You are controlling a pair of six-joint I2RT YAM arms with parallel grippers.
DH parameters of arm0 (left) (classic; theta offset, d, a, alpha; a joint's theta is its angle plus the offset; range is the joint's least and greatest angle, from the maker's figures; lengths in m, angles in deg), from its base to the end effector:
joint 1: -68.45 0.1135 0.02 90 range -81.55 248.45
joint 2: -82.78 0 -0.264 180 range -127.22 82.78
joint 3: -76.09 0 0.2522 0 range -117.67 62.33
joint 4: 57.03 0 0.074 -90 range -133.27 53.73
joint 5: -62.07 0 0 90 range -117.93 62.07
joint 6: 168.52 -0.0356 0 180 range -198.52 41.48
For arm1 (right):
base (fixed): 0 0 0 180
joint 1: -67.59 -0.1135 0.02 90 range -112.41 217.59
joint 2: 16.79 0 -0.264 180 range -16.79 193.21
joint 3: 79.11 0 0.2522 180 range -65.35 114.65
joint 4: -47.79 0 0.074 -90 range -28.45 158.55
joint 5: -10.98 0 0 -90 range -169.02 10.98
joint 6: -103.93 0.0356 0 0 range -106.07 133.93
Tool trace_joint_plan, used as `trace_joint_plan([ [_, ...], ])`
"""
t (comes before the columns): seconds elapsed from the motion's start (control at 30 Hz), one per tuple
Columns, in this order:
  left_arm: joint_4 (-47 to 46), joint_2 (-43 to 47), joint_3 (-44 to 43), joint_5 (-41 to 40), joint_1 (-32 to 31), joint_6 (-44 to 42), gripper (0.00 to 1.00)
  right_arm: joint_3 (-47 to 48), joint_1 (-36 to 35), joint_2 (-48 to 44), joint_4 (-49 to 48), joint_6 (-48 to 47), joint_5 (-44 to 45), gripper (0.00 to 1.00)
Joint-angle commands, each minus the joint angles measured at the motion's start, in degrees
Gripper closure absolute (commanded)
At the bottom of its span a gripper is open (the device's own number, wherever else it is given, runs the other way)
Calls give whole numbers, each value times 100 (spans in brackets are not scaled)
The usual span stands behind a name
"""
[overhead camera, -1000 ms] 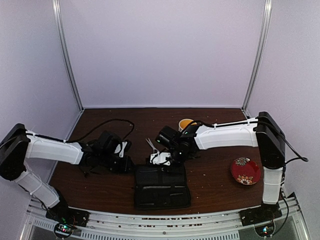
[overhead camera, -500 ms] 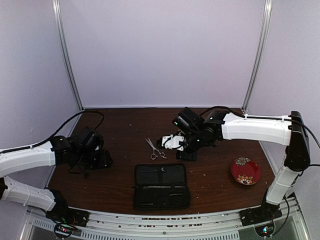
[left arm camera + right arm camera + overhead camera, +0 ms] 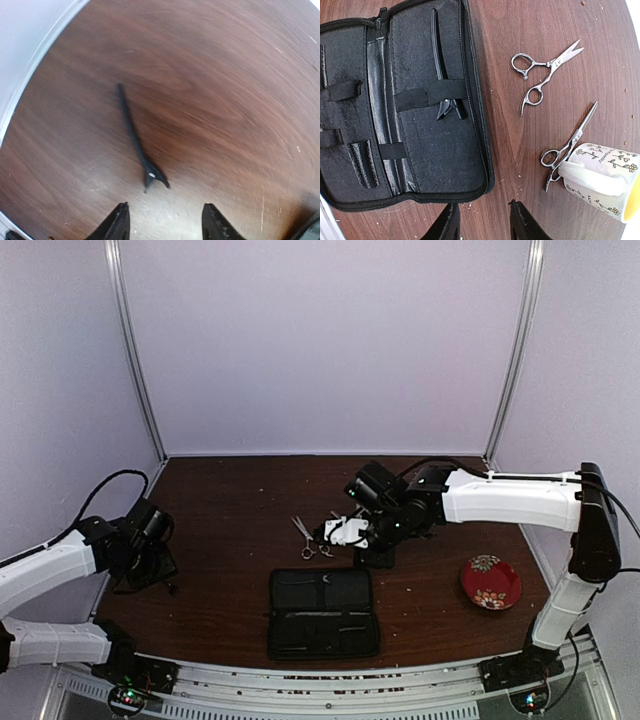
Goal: Sort the hair-cutting tools
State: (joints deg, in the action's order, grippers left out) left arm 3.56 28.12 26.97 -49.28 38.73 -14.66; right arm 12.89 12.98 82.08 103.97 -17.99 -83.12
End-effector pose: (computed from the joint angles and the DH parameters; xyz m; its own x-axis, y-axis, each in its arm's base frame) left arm 0.1468 -0.0689 0.2065 -0.6495 -0.5920 -0.4772 -0.5659 0.7955 -0.2166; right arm 0.2068 0.2955 0.2466 0.0017 -0.9083 -0.4184 -0.9791 0.0837 -0.1855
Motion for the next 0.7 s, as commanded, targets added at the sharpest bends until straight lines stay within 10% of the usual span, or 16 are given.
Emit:
trace_joint_plan([
  [0.0, -116, -382, -69, 242, 558, -303, 48, -88, -12, -228, -13, -94, -74, 65],
  [0.67, -1304, -1134, 467, 896, 1547, -373, 60, -117, -11, -48, 2, -156, -241, 65],
])
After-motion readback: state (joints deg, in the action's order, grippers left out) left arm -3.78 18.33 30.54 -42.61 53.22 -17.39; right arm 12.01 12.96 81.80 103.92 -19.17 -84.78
